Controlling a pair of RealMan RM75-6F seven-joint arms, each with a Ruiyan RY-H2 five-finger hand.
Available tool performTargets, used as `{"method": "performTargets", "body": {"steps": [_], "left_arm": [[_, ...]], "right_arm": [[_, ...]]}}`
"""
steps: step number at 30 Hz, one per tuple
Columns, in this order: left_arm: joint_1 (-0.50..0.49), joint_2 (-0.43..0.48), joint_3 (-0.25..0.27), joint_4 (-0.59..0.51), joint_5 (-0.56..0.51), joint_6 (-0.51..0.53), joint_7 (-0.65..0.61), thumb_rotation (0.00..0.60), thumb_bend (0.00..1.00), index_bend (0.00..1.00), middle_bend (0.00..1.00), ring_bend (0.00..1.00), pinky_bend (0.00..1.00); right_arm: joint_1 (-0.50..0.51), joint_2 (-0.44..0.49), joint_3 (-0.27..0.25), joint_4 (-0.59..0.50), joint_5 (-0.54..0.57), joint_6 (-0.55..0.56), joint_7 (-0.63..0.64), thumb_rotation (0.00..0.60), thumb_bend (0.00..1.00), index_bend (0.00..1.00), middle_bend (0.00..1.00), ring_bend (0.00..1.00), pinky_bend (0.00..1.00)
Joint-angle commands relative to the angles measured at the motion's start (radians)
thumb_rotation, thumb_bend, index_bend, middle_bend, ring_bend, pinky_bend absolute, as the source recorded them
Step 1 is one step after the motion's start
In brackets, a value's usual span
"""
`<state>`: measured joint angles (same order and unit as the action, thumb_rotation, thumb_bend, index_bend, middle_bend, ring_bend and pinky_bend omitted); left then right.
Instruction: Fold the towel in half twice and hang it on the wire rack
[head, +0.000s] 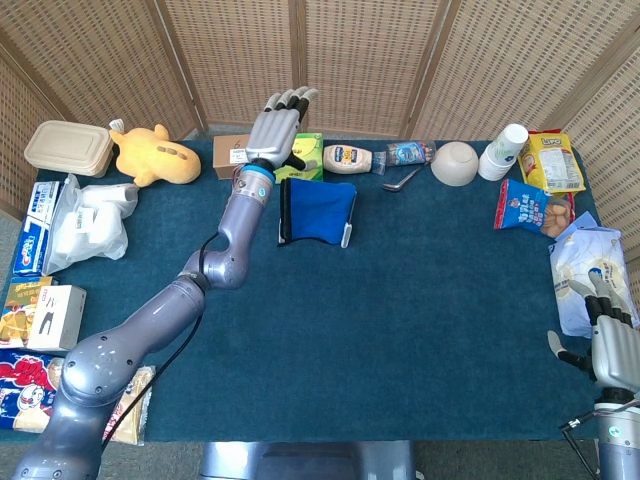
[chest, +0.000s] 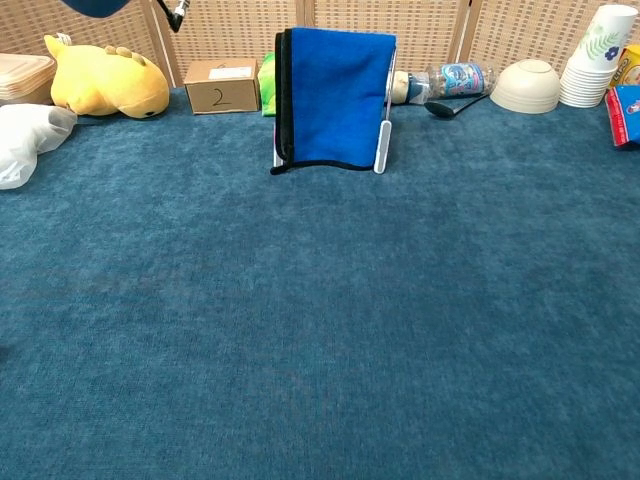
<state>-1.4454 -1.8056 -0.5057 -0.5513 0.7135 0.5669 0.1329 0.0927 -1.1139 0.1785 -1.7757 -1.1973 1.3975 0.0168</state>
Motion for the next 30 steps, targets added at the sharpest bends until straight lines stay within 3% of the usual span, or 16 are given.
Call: {"method": "performTargets", "body": {"steps": [1, 10, 16, 21, 30], "left_arm": [[0.058, 0.054, 0.011, -0.118, 0.026, 0.023, -0.021, 0.6, 0.21, 0.0, 0.0, 0.0, 0.0], [0.287, 0.268, 0.081, -0.588, 0.04, 0.154, -0.017, 0.6, 0.21, 0.02, 0.0, 0.0, 0.0], [0.425, 0.401, 0.127, -0.845, 0.056, 0.247, -0.038, 0.6, 0.2, 0.03, 0.0, 0.0, 0.0], [0.525, 0.477, 0.162, -0.986, 0.094, 0.315, -0.076, 0.6, 0.2, 0.04, 0.0, 0.0, 0.0], [0.777, 0.638, 0.298, -1.252, 0.242, 0.509, -0.133, 0.6, 0.21, 0.06, 0.0, 0.0, 0.0]], "right_arm": [[0.002, 0.0, 0.0, 0.002, -0.001, -0.003, 0.0, 0.6, 0.3, 0.15, 0.01, 0.0, 0.0], [0.025, 0.007, 0.01, 0.002, -0.01, -0.023, -0.017, 0.6, 0.3, 0.15, 0.01, 0.0, 0.0], [0.042, 0.004, 0.013, -0.002, -0.006, -0.037, -0.042, 0.6, 0.3, 0.15, 0.01, 0.0, 0.0], [0.052, 0.003, 0.017, -0.002, -0.002, -0.043, -0.057, 0.6, 0.3, 0.15, 0.01, 0.0, 0.0], [0.079, -0.009, 0.024, -0.004, -0.001, -0.048, -0.113, 0.6, 0.31, 0.14, 0.01, 0.0, 0.0]]}}
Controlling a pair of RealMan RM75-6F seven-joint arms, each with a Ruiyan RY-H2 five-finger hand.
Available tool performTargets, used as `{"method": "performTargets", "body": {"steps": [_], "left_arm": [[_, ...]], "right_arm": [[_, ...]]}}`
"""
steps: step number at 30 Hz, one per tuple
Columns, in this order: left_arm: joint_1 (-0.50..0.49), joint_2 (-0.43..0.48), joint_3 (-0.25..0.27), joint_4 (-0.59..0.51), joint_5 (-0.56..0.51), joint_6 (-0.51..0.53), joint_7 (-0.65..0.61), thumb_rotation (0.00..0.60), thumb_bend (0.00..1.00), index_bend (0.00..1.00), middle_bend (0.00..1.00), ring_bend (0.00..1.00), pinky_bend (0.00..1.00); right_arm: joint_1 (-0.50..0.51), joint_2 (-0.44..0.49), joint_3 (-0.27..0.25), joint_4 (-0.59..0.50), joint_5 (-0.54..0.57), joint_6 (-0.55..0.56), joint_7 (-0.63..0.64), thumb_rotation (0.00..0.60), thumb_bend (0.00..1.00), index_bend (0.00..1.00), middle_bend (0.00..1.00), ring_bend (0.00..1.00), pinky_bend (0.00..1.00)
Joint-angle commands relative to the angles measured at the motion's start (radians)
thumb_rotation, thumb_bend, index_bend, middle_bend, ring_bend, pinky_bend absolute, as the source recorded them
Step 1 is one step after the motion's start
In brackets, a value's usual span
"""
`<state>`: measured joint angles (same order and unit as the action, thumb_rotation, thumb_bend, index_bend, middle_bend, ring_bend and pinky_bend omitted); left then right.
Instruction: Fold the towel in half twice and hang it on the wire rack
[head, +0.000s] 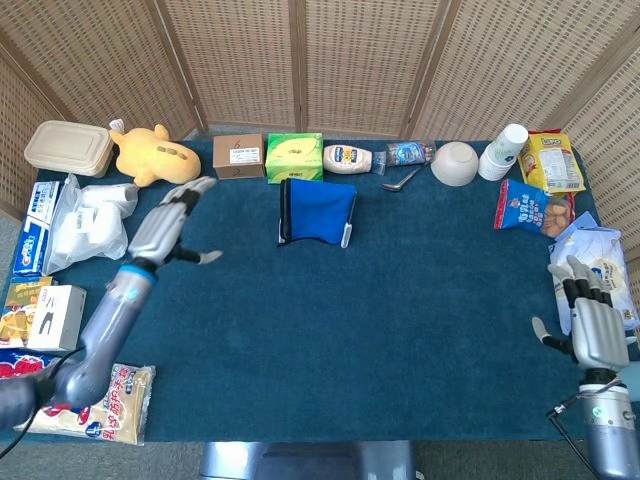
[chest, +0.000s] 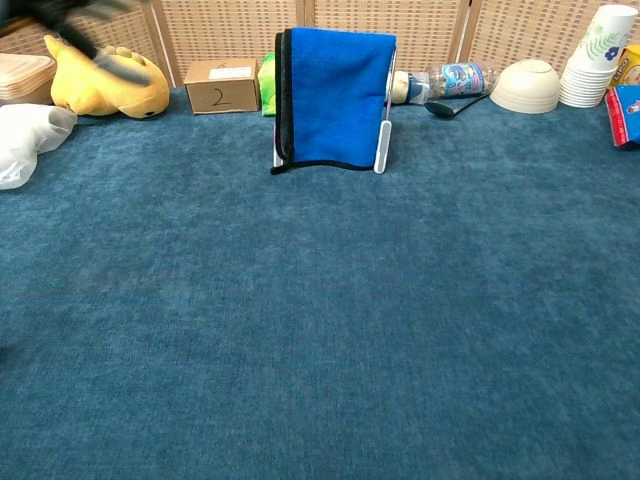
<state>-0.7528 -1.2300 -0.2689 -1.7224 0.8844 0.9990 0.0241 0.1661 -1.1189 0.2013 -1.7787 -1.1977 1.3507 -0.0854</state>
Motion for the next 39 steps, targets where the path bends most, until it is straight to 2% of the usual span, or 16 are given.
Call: {"method": "performTargets", "body": {"steps": [1, 6, 10, 18, 22, 28, 32, 39], "left_arm": [[0.098, 0.069, 0.07, -0.091, 0.081, 0.09, -0.025, 0.6, 0.21, 0.06, 0.0, 0.0, 0.0], [0.215, 0.124, 0.139, -0.185, 0.168, 0.204, -0.033, 0.6, 0.21, 0.07, 0.0, 0.0, 0.0], [0.348, 0.17, 0.235, -0.254, 0.278, 0.34, -0.014, 0.6, 0.22, 0.08, 0.0, 0.0, 0.0], [0.517, 0.194, 0.347, -0.276, 0.39, 0.504, 0.048, 0.6, 0.23, 0.11, 0.0, 0.0, 0.0], [0.606, 0.17, 0.388, -0.266, 0.439, 0.596, 0.096, 0.6, 0.23, 0.11, 0.0, 0.0, 0.0], [0.696, 0.142, 0.408, -0.228, 0.494, 0.681, 0.121, 0.6, 0.23, 0.14, 0.0, 0.0, 0.0], [0.728, 0.116, 0.392, -0.207, 0.511, 0.716, 0.154, 0.6, 0.23, 0.15, 0.0, 0.0, 0.0], [0.737, 0.095, 0.365, -0.198, 0.53, 0.692, 0.152, 0.6, 0.23, 0.15, 0.01, 0.0, 0.0]], "right_arm": [[0.007, -0.005, 0.001, -0.001, -0.001, -0.001, -0.014, 0.6, 0.31, 0.14, 0.01, 0.0, 0.0], [0.019, -0.011, 0.002, -0.004, -0.007, 0.003, -0.039, 0.6, 0.33, 0.14, 0.01, 0.0, 0.0], [0.033, -0.014, 0.004, -0.015, -0.012, -0.002, -0.065, 0.6, 0.34, 0.12, 0.01, 0.0, 0.0], [0.047, -0.022, 0.003, -0.02, -0.013, 0.003, -0.11, 0.6, 0.34, 0.12, 0.01, 0.0, 0.0], [0.054, -0.032, -0.002, -0.018, -0.005, 0.0, -0.135, 0.6, 0.34, 0.12, 0.01, 0.0, 0.0], [0.056, -0.042, -0.008, -0.017, -0.005, 0.01, -0.163, 0.6, 0.34, 0.12, 0.01, 0.0, 0.0], [0.054, -0.05, -0.013, -0.015, -0.006, 0.017, -0.165, 0.6, 0.34, 0.12, 0.01, 0.0, 0.0], [0.035, -0.043, -0.021, -0.012, -0.012, 0.042, -0.153, 0.6, 0.34, 0.12, 0.02, 0.0, 0.0]]}}
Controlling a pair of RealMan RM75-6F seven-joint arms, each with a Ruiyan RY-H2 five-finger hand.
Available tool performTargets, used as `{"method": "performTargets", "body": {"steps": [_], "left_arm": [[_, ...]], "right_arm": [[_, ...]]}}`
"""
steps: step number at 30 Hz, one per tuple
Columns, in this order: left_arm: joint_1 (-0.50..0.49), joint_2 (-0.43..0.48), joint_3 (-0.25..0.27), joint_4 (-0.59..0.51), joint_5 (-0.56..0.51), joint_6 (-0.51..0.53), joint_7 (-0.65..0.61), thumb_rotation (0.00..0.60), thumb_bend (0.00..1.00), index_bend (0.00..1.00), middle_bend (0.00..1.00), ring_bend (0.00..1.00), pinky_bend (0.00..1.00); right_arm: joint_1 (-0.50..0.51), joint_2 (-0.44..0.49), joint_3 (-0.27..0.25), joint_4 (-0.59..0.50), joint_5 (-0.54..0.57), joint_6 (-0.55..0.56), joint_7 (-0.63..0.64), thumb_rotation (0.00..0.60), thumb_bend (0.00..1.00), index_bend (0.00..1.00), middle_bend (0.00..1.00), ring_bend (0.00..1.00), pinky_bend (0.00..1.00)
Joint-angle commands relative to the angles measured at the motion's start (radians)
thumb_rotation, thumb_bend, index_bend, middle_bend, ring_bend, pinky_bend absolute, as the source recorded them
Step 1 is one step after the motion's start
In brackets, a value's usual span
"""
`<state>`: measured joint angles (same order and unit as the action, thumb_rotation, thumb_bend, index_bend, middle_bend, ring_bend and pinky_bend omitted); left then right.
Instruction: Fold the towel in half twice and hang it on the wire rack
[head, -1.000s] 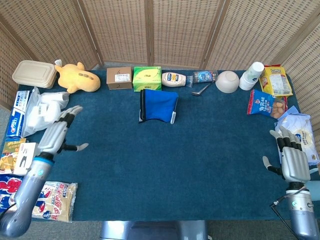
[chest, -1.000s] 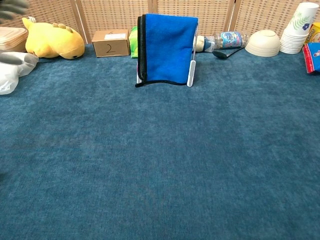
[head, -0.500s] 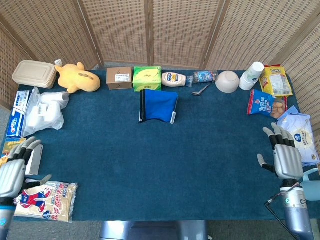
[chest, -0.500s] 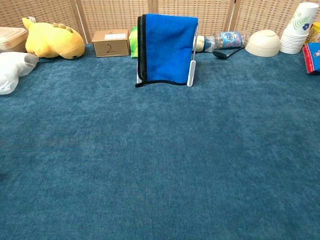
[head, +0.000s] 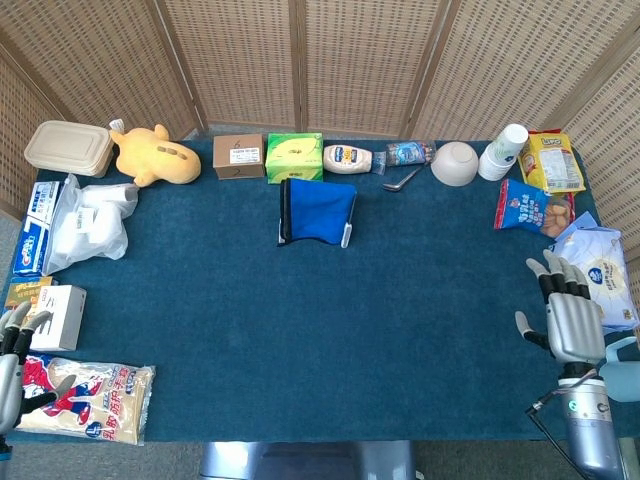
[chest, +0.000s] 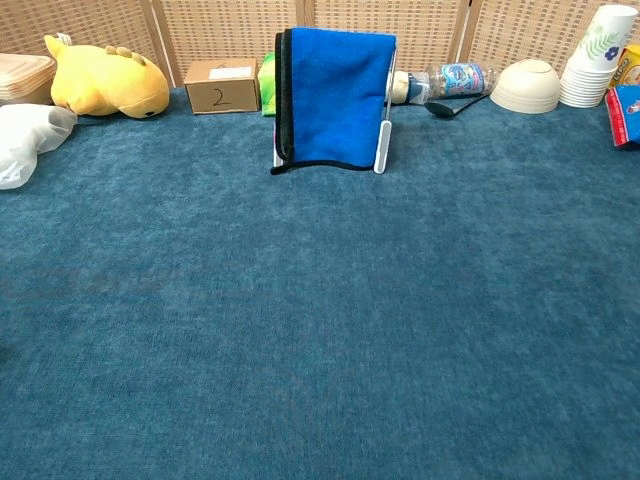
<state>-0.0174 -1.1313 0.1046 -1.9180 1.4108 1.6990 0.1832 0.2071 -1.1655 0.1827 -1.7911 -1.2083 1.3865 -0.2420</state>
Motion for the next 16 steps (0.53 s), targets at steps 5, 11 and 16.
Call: {"method": "performTargets", "body": {"steps": [5, 11, 16], "left_arm": [[0.0, -0.006, -0.022, -0.016, 0.025, -0.028, -0.011, 0.6, 0.23, 0.15, 0.01, 0.0, 0.0], [-0.008, -0.014, -0.044, -0.034, 0.037, -0.054, 0.008, 0.6, 0.23, 0.15, 0.01, 0.0, 0.0], [-0.015, -0.024, -0.063, -0.044, 0.036, -0.074, 0.022, 0.6, 0.23, 0.15, 0.01, 0.0, 0.0]], "right_arm": [[-0.021, 0.013, -0.014, 0.0, -0.011, 0.013, 0.025, 0.6, 0.34, 0.12, 0.02, 0.0, 0.0], [-0.038, 0.019, -0.023, 0.007, -0.021, 0.024, 0.052, 0.6, 0.34, 0.12, 0.02, 0.0, 0.0], [-0.046, 0.021, -0.027, 0.016, -0.018, 0.025, 0.067, 0.6, 0.34, 0.12, 0.02, 0.0, 0.0]]}}
